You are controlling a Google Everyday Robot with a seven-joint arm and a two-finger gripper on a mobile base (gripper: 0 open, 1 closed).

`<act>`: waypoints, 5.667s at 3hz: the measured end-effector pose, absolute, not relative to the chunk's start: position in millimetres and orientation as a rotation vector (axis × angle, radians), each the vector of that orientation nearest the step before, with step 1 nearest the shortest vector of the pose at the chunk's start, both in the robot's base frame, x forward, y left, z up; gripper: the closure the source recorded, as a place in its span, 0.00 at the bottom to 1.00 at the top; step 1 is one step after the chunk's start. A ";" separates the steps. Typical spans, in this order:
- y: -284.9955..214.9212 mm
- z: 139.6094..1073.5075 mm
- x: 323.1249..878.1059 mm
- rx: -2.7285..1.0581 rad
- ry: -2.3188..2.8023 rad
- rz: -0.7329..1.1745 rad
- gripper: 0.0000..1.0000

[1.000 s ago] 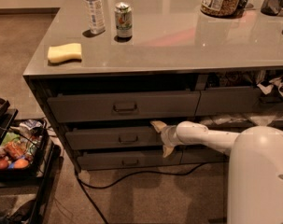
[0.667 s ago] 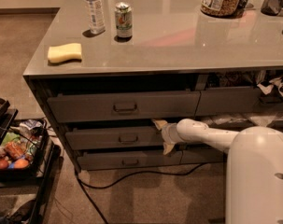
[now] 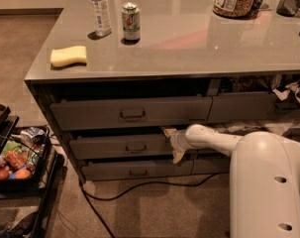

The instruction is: Open middle drawer

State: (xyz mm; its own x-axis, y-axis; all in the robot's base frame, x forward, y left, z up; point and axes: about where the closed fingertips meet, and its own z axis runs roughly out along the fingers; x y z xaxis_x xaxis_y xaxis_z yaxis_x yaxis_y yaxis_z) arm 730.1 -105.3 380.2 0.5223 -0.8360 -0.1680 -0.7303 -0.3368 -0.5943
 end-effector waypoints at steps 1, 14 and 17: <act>-105.3 380.2 730.1 -2.142 1.268 -0.220 0.00; -106.7 383.4 718.3 -2.165 1.316 -0.083 1.00; -106.2 382.8 712.5 -2.177 1.329 -0.011 1.00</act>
Offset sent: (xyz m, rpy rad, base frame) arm 0.0000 0.0000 0.0000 0.0000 0.0000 0.0000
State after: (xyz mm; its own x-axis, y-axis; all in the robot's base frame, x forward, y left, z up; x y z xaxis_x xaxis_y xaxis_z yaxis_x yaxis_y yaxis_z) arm 712.5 -106.2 382.8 0.5031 -0.8165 -0.2832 -0.8115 -0.3335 -0.4798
